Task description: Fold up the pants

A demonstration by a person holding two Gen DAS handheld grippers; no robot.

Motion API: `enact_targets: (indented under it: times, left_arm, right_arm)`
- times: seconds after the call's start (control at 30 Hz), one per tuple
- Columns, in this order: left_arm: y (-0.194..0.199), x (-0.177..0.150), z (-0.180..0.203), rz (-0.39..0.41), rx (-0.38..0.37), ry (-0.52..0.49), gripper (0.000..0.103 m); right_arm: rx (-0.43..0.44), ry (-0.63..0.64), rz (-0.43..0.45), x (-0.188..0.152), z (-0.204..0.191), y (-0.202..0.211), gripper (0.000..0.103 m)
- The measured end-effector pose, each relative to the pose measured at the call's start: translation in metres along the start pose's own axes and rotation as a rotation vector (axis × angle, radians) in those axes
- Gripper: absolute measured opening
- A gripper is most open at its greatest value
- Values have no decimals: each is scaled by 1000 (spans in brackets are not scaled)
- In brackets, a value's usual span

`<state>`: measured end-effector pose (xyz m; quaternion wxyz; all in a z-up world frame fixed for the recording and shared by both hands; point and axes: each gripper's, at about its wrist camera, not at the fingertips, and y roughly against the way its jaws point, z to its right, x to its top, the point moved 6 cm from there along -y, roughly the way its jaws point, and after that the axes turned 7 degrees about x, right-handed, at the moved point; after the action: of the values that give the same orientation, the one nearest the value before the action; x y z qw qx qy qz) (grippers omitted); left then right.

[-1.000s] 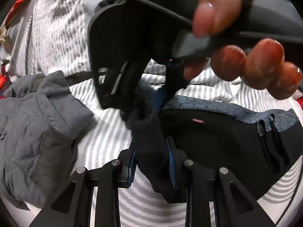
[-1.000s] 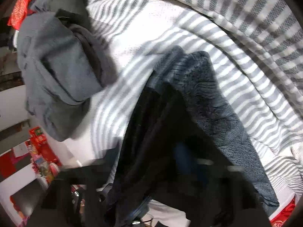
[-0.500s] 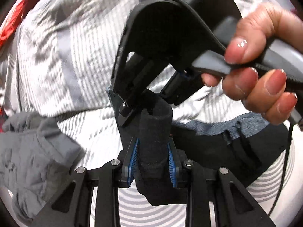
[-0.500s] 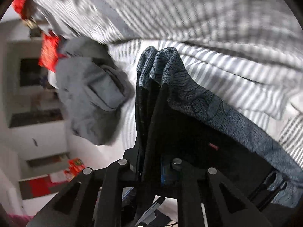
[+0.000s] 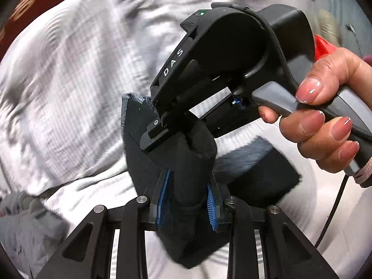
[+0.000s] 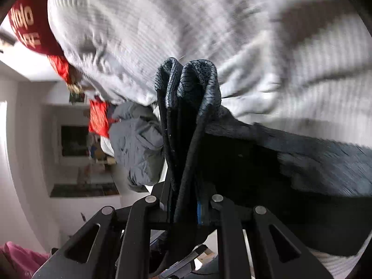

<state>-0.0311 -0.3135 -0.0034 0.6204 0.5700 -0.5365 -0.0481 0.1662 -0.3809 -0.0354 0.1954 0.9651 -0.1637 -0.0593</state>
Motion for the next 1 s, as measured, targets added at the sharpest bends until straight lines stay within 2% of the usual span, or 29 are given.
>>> enact_targets:
  times: [0.17, 0.37, 0.53, 0.7, 0.83, 0.87, 0.9, 0.93, 1.0]
  left_arm:
    - [-5, 10, 79, -21, -76, -102, 30]
    - [-28, 7, 153, -73, -125, -201, 30]
    - [-56, -4, 180, -126, -114, -235, 30]
    - [-74, -17, 188, -165, -106, -258, 30]
    - [-80, -26, 195, -182, -85, -300, 32]
    - [-78, -27, 197, -184, -87, -309, 42]
    - [-79, -27, 198, -188, -100, -309, 61]
    - [-76, -28, 199, -190, -110, -301, 65]
    - [-69, -28, 199, -181, -122, -298, 65]
  right_arm:
    - [42, -92, 102, -25, 55, 69, 16]
    - [53, -186, 155, -44, 122, 108, 16]
    - [65, -227, 155, -40, 164, 111, 16]
    - [76, -248, 144, -46, 199, 109, 16]
    - [78, -283, 148, -57, 213, 101, 17]
    - [70, -283, 147, -59, 215, 101, 21]
    - [55, -281, 144, -60, 215, 102, 22]
    - [34, -278, 142, -60, 215, 103, 25]
    - [-1, -276, 132, -64, 215, 112, 30]
